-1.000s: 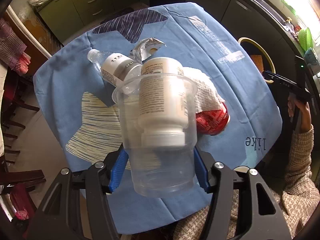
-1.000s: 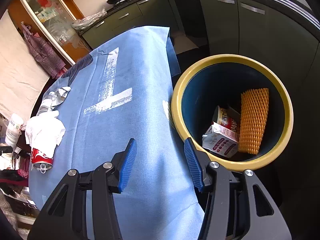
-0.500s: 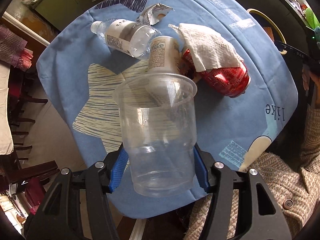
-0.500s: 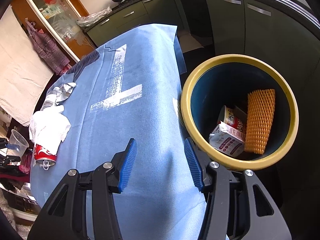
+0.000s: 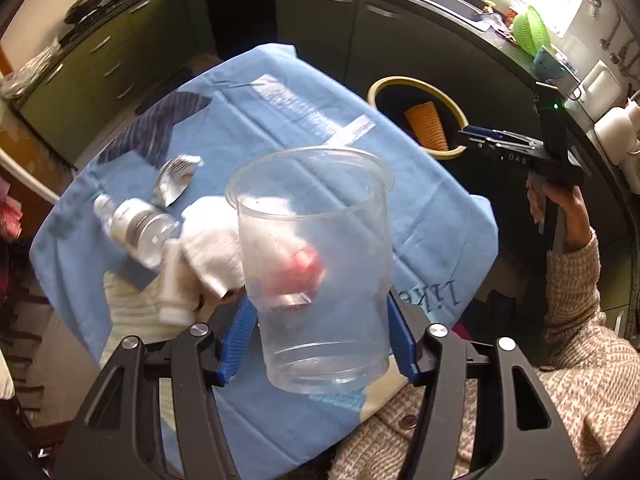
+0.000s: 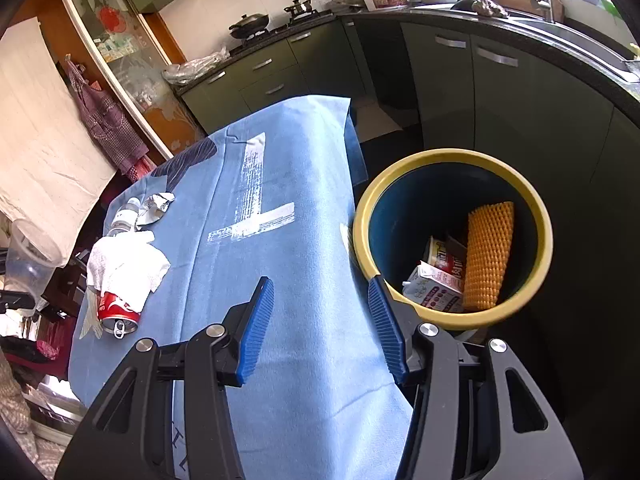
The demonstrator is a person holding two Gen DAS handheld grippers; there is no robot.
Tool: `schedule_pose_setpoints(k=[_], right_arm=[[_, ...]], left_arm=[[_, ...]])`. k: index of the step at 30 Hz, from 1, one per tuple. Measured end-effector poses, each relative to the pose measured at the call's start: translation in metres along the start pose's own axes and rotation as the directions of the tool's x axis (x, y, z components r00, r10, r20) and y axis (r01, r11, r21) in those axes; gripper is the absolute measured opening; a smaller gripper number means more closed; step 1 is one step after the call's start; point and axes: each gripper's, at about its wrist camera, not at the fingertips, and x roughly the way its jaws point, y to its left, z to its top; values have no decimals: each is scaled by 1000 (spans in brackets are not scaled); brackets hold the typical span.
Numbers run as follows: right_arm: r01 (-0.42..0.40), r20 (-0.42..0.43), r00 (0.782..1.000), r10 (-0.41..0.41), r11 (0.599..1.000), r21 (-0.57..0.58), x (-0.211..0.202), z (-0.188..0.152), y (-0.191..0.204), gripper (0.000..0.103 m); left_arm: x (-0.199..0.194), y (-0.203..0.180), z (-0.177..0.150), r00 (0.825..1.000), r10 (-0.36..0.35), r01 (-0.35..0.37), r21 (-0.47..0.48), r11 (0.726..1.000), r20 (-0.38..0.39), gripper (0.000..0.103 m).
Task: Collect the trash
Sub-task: 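Carry the clear cup over the bin and open the left gripper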
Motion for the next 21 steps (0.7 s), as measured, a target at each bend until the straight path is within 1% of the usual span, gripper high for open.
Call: schedule_pose_setpoints(k=[5, 9, 12, 16, 18, 21], right_arm=[[43, 64, 997, -44, 999, 8, -45, -21, -12, 51], [49, 102, 993, -54, 997, 55, -72, -42, -32, 52], [51, 111, 992, -62, 994, 100, -85, -59, -50, 52], [55, 111, 991, -74, 985, 164, -94, -79, -77, 52], [59, 108, 991, -82, 978, 200, -95, -87, -92, 52], [62, 101, 991, -89, 967, 246, -96, -96, -112, 52]], left_arm=[[41, -52, 66, 997, -81, 80, 105, 991, 3, 57], [79, -93, 119, 990, -141, 140, 157, 978, -5, 57], [110, -119, 156, 989, -146, 146, 180, 973, -12, 57], [155, -145, 199, 989, -144, 150, 178, 972, -44, 57], [179, -156, 216, 988, -141, 151, 176, 973, -70, 57], [209, -167, 232, 986, -127, 143, 163, 976, -105, 57]])
